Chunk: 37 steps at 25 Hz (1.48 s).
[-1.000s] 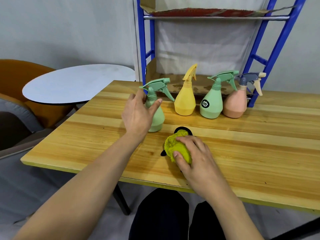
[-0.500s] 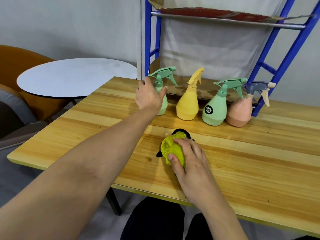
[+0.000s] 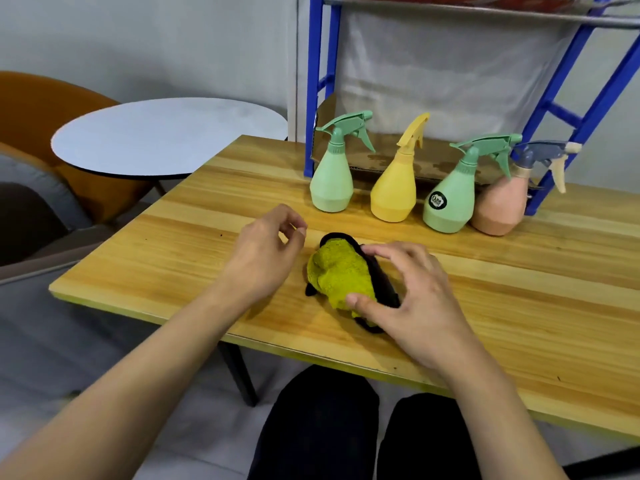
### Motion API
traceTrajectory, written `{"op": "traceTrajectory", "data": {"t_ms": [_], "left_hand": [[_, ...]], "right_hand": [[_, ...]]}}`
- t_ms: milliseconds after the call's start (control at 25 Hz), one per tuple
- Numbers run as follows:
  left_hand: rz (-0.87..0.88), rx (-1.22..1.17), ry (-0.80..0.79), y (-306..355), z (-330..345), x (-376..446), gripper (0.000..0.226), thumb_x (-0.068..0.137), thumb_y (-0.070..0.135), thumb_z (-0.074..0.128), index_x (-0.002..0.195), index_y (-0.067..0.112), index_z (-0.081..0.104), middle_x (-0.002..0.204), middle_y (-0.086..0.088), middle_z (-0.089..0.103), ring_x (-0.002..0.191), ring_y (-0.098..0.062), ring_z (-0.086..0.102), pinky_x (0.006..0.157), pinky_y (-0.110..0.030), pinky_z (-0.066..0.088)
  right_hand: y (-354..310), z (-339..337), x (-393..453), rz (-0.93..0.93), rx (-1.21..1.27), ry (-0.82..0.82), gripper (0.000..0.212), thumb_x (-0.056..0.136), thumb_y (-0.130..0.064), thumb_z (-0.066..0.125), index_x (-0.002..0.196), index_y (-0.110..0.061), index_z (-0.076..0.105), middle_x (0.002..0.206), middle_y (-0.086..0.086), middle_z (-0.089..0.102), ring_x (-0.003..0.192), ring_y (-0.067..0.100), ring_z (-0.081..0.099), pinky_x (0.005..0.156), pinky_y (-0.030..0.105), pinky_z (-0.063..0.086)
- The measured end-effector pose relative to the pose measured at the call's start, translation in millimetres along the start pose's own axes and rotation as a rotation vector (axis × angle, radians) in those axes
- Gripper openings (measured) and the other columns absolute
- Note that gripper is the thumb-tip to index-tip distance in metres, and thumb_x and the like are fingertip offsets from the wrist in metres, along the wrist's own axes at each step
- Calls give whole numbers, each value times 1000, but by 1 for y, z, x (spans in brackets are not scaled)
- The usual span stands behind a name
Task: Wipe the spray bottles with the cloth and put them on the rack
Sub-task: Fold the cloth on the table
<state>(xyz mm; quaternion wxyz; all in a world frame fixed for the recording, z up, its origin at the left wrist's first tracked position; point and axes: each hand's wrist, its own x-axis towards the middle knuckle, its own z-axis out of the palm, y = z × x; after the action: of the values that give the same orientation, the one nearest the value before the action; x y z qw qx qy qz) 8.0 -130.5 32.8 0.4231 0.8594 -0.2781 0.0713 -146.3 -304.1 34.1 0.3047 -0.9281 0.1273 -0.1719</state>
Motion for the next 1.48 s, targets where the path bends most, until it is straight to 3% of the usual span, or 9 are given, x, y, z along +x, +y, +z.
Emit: {"op": "traceTrajectory", "data": {"t_ms": [120, 200, 400, 560, 720, 960, 1280, 1360, 1480], "left_hand": [[64, -47, -158, 3, 3, -8, 25, 106, 30, 52, 127, 24, 65, 118, 11, 68, 96, -5, 65, 79, -16, 47], [115, -46, -296, 11, 18, -6, 34, 108, 34, 47, 139, 27, 59, 135, 7, 64, 120, -9, 60, 98, -22, 46], [53, -21, -416, 10, 24, 0, 30, 105, 36, 52, 132, 40, 65, 128, 2, 63, 120, -14, 57, 104, -32, 43], [1, -27, -441, -2, 6, -11, 42, 100, 26, 59, 139, 42, 58, 114, 2, 56, 89, -4, 54, 79, -16, 40], [55, -51, -273, -2, 10, -23, 16, 99, 23, 63, 112, 31, 67, 108, 2, 53, 91, -6, 56, 79, -8, 38], [174, -183, 33, 22, 1, -25, 6, 108, 24, 50, 108, 23, 56, 94, 5, 63, 83, -16, 58, 69, -29, 47], [128, 253, -47, 19, 14, -49, 30, 100, 33, 60, 129, 27, 57, 121, 0, 53, 107, -24, 53, 90, -45, 50], [318, 217, 75, 25, 6, -53, 27, 103, 30, 54, 127, 23, 62, 124, 1, 58, 105, -22, 53, 88, -40, 48], [476, 266, -187, 22, 6, -60, 45, 106, 46, 37, 145, 28, 53, 149, 5, 52, 135, -19, 46, 111, -34, 40]], "right_hand": [[-2, -13, -18, 250, 224, 301, 40, 89, -66, 52, 89, -29, 67, 80, -6, 64, 80, 18, 59, 73, 38, 46], [-12, -5, -19, 345, 117, 205, 45, 89, -71, 47, 87, -29, 63, 69, -7, 63, 75, 19, 59, 71, 38, 44], [-5, 18, -21, 260, -66, 202, 35, 93, -57, 57, 115, -32, 69, 92, -7, 59, 87, 18, 57, 74, 31, 44], [5, 22, -15, 86, -22, 297, 24, 97, -36, 61, 116, -29, 74, 100, -10, 61, 97, 18, 57, 85, 36, 45], [0, 24, -7, 11, 59, 322, 11, 103, -36, 51, 104, -30, 60, 89, -11, 64, 80, 14, 57, 78, 37, 45], [-11, 9, 11, 31, 420, 400, 4, 97, -34, 62, 94, -35, 61, 81, -7, 63, 74, 8, 57, 66, 32, 46], [12, 14, -13, 204, 13, 364, 29, 94, -41, 64, 118, -34, 51, 88, -7, 51, 88, 24, 57, 84, 43, 46], [10, 11, -18, 103, -11, 509, 24, 95, -38, 63, 117, -30, 58, 102, -6, 49, 97, 23, 55, 89, 47, 47], [12, 10, -27, -133, -49, 396, 29, 99, -43, 55, 120, -27, 66, 112, -8, 62, 104, 19, 56, 91, 45, 47]]}}
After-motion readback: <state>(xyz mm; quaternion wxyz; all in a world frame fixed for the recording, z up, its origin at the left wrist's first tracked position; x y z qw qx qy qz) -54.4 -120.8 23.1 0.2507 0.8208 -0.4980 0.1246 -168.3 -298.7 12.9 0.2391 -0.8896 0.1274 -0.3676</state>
